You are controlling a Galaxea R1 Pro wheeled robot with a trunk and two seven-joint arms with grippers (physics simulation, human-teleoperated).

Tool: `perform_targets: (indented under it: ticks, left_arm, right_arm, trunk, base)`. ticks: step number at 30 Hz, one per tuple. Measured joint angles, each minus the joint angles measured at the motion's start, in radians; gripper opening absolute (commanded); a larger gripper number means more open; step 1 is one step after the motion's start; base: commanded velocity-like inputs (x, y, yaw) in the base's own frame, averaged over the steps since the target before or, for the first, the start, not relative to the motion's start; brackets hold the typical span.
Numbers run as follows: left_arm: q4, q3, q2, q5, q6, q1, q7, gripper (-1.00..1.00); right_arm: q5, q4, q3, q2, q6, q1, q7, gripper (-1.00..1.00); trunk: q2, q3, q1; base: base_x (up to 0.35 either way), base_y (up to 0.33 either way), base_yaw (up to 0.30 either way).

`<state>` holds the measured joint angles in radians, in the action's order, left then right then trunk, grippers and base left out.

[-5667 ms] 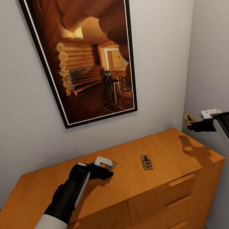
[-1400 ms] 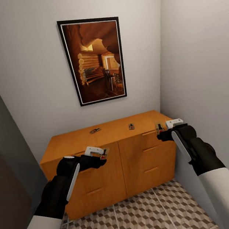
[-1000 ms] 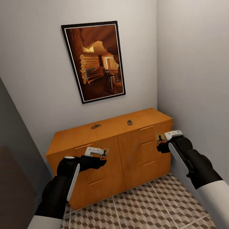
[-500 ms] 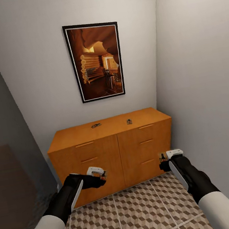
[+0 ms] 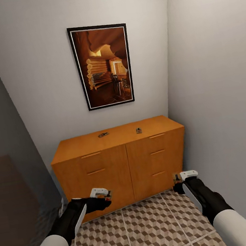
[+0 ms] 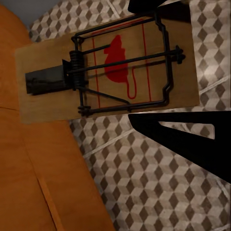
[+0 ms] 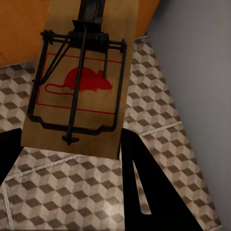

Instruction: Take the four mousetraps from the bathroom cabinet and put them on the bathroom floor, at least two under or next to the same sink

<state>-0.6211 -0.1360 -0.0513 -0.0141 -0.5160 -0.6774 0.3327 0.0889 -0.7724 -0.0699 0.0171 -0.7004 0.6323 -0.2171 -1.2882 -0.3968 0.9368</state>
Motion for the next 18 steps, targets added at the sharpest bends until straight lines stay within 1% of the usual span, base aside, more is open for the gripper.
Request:
perform_targets:
  ticks: [4,7,9,11,18]
  left_arm:
    - [0.039,0.003,-0.003,0.0,0.018,0.0,0.0,-1.0]
    - [0.066,0.004,-0.009,0.0,0.029,0.0,0.0,-1.0]
    - [0.079,0.005,-0.012,0.0,0.037,0.0,0.0,-1.0]
    - [0.107,0.005,-0.017,0.0,0.061,0.0,0.0,-1.0]
    - [0.176,0.006,-0.019,0.002,0.111,0.0,-0.001,-1.0]
  right_arm:
    - [0.0,0.042,0.0,-0.001,0.032,0.0,0.0,-1.0]
    - [0.001,0.052,0.001,-0.001,0.041,0.0,0.001,-1.0]
    - [0.002,0.054,0.001,-0.001,0.043,0.0,0.003,-1.0]
    - [0.003,0.057,0.001,-0.001,0.046,0.0,0.006,-1.0]
    - [0.007,0.062,0.002,-0.001,0.048,0.0,0.008,-1.0]
  trunk:
    - [0.0,0.0,0.0]
    - [0.0,0.0,0.0]
    - [0.0,0.0,0.0]
    - [0.0,0.0,0.0]
    - [0.0,0.0,0.0]
  base:
    - [0.0,0.0,0.0]
    - [0.0,0.0,0.0]
    - [0.0,0.0,0.0]
    - [0.0,0.0,0.0]
    - [0.0,0.0,0.0]
